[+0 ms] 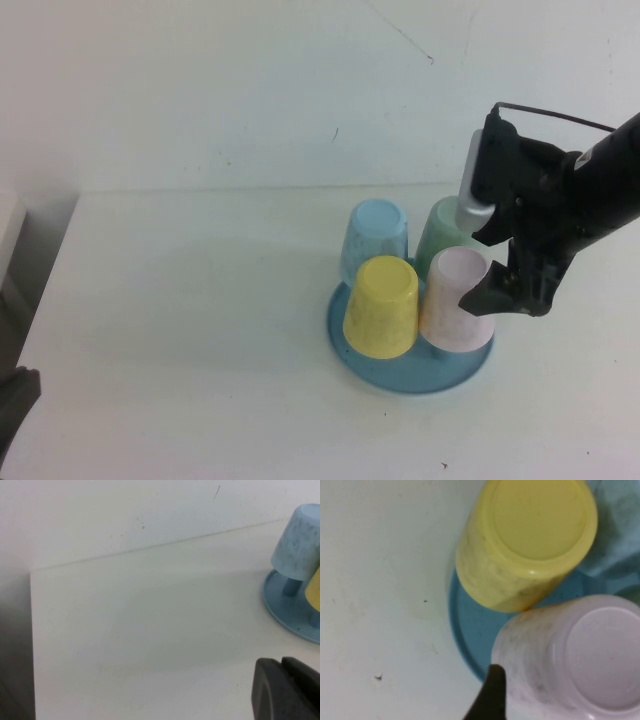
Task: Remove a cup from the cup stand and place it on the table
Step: Pick up the cup from the rack
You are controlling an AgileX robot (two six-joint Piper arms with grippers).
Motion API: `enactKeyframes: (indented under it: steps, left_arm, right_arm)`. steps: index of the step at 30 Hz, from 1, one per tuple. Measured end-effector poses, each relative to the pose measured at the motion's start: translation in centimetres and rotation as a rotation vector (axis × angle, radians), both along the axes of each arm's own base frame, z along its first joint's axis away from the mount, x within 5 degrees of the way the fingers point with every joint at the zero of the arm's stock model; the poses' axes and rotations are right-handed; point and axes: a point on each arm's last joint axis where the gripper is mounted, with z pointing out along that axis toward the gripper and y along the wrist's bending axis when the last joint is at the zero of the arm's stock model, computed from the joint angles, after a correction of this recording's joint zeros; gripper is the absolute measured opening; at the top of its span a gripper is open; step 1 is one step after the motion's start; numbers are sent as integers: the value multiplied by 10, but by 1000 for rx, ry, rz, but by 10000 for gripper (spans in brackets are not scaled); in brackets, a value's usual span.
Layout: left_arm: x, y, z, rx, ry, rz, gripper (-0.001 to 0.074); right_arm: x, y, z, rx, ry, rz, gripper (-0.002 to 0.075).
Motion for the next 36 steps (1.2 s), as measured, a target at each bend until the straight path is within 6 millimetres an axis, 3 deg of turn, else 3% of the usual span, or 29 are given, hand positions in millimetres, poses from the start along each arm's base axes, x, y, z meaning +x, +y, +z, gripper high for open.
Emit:
enactKeyframes:
  steps: [16,26,36]
  left_arm:
    - [0,-1,1,-34,-1,0,-4]
    - [0,-2,1,-38,7,-4,-4]
    - [0,-2,1,-38,6,-5,-4]
  right_arm:
    - [4,7,3,82,-22,-11,692]
    - [14,11,-21,79,30,-30,692]
    - [18,11,-25,79,18,-43,692]
